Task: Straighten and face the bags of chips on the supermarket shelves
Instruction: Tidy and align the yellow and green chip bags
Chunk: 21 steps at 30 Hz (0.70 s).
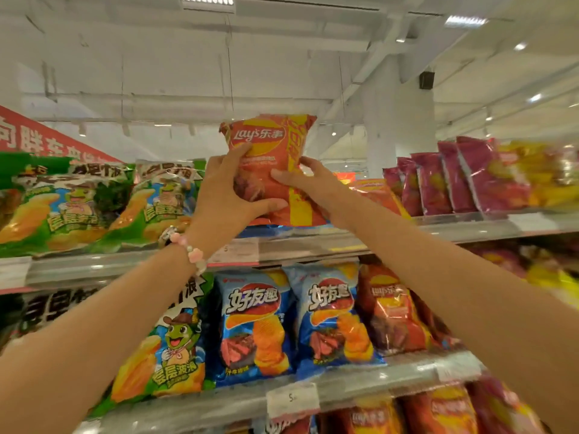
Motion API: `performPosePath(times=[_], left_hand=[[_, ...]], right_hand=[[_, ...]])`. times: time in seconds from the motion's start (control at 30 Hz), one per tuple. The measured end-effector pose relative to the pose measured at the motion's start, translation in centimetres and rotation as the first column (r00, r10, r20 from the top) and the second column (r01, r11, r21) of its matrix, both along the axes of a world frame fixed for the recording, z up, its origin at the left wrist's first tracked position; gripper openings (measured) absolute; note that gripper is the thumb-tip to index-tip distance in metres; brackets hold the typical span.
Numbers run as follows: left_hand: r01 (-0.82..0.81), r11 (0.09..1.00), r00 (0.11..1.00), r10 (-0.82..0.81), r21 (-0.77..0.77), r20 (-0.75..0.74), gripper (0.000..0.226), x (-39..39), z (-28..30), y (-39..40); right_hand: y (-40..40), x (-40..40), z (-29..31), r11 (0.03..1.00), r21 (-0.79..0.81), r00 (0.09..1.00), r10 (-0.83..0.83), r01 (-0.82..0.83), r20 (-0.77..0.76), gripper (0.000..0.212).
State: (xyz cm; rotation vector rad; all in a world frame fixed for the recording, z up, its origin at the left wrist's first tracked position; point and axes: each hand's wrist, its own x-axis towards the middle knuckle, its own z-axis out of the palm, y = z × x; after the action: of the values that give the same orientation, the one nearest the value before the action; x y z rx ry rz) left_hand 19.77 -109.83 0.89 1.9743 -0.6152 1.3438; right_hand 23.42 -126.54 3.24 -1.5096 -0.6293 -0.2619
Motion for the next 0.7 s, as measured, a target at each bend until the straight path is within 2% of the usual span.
performPosePath(times=[0.13,0.2,0.3,0.4,0.53,0.6,0.7], left_hand=[[0.166,0.986,0.978,-0.164,0.003,-0.127,0.105,0.6,0.3,-7.3],[0.238,0.968,0.953,-0.249,-0.082,-0.17,0.101,1.0,0.6,-10.8],[0.229,0.941,0.917,-0.295,-0.251,-0.269,0.09,2.2,0.8,-15.4],[0.291,0.874,0.832,-0.432,-0.39,-0.349,0.09,3.1,0.4,-19.7],[0.406,0.755,0.66,-0.632,-0.515,-0.407,0.111,4.4,-0.4,-23.9],[0.413,0.748,0.649,-0.642,-0.519,-0.408,0.108,5.1,-0.3,-25.6],[0.401,0.758,0.689,-0.62,-0.515,-0.376,0.088,6.9,0.1,-28.1]], right_hand=[[-8.0,0.2,-0.1,0.997,0.022,0.997,-0.08,0.08,0.016,0.088],[-12.1,0.3,0.0,0.993,0.006,0.993,-0.115,0.115,0.022,0.09],[-18.0,0.7,-0.2,0.994,0.038,0.994,-0.106,0.106,0.014,0.086],[-23.1,1.5,-0.9,0.996,0.057,0.997,-0.073,0.073,0.002,0.083],[-27.9,2.3,-1.6,0.994,0.01,0.994,-0.106,0.106,0.035,0.075],[-29.8,2.7,-1.7,0.992,-0.018,0.991,-0.121,0.122,0.053,0.062],[-31.8,3.7,-1.5,0.979,-0.112,0.976,-0.151,0.169,0.159,0.041]])
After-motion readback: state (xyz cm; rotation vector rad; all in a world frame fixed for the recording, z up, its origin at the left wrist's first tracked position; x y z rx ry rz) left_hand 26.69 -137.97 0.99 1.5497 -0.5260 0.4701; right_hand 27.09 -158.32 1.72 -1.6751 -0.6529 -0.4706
